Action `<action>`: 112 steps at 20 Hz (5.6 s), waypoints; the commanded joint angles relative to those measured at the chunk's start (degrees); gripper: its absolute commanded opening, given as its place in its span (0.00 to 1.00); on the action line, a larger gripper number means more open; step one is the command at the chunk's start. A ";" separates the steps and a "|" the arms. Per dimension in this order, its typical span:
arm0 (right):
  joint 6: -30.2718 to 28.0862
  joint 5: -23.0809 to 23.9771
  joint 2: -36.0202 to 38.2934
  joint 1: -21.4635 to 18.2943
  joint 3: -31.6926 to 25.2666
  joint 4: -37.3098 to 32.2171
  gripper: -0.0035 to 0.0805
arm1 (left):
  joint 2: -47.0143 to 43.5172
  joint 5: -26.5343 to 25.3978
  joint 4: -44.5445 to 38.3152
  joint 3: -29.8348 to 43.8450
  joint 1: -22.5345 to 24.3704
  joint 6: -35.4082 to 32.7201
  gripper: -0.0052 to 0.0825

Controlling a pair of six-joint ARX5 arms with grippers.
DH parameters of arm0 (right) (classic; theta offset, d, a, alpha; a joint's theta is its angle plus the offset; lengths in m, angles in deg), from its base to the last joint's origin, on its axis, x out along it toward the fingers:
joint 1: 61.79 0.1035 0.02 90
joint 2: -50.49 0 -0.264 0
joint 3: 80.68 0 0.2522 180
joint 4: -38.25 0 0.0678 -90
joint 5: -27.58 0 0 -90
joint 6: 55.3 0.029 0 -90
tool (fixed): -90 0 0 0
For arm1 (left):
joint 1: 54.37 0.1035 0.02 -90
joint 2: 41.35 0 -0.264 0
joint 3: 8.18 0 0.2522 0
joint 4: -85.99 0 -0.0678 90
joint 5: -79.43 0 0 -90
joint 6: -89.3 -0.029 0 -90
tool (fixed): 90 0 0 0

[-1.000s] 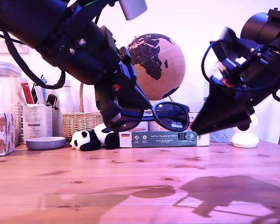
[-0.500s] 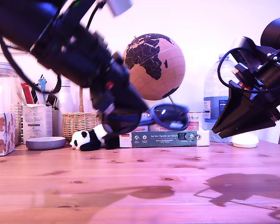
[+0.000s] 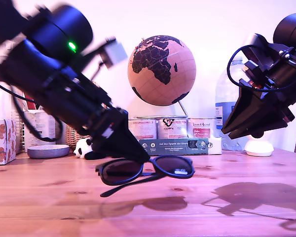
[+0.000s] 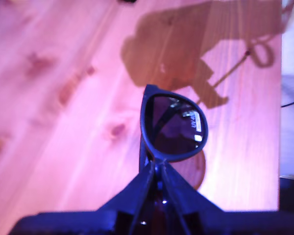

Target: Pick up the sunglasses and open them, then place them back on the table

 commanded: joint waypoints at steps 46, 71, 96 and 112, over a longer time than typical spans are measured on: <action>1.60 0.04 -0.74 4.22 0.24 4.44 0.27 | 10.51 -11.98 13.51 -9.97 -3.04 -10.47 0.04; 1.60 1.05 -0.74 4.44 0.24 5.03 0.27 | 12.70 -14.69 14.49 -9.97 -3.61 -13.44 0.27; 6.05 1.40 -0.74 4.44 7.72 8.52 0.27 | 7.72 -27.87 18.84 -13.29 -10.12 -23.50 0.04; 12.35 -1.25 -0.90 2.86 18.51 25.31 0.27 | -1.86 -35.15 16.63 -12.66 -14.53 -23.61 0.04</action>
